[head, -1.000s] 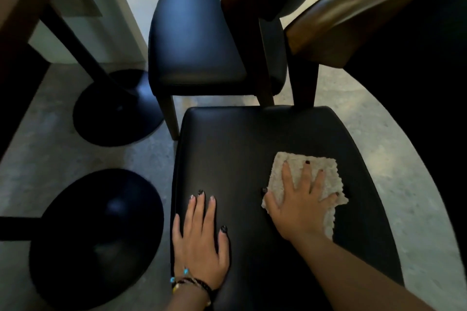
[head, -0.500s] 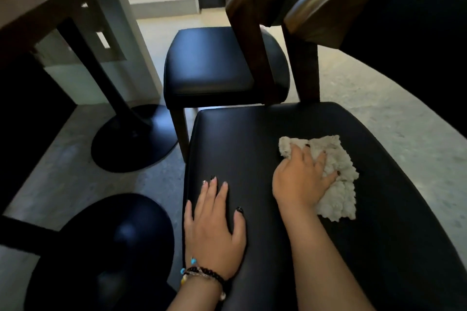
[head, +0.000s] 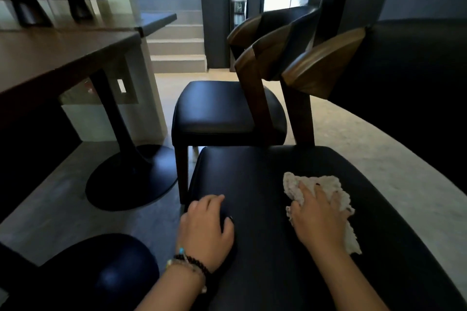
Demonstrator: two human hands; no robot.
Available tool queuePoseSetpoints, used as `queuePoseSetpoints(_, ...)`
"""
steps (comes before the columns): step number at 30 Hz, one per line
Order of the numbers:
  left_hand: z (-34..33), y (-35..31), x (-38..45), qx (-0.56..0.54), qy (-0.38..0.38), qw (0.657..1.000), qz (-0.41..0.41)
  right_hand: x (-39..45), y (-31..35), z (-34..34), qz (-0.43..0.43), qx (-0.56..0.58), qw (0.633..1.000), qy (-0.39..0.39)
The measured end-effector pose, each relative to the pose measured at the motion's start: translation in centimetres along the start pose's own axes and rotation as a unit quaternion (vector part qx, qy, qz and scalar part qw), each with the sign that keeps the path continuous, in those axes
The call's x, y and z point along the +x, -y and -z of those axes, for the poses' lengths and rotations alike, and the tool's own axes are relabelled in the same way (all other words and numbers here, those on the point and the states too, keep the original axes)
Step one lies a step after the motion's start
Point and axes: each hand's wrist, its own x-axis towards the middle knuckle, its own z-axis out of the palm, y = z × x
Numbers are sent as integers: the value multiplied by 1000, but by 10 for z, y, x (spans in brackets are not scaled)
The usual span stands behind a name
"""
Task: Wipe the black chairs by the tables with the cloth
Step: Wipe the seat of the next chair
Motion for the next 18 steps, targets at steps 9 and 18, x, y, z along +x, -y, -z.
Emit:
queuePoseSetpoints(9, -20, 19, 44, -41, 18, 997, 56, -7, 26, -20, 227, 102, 968, -34)
queuePoseSetpoints(18, -27, 25, 46, -59, 12, 996, 62, 37, 45, -20, 37, 102, 990, -89)
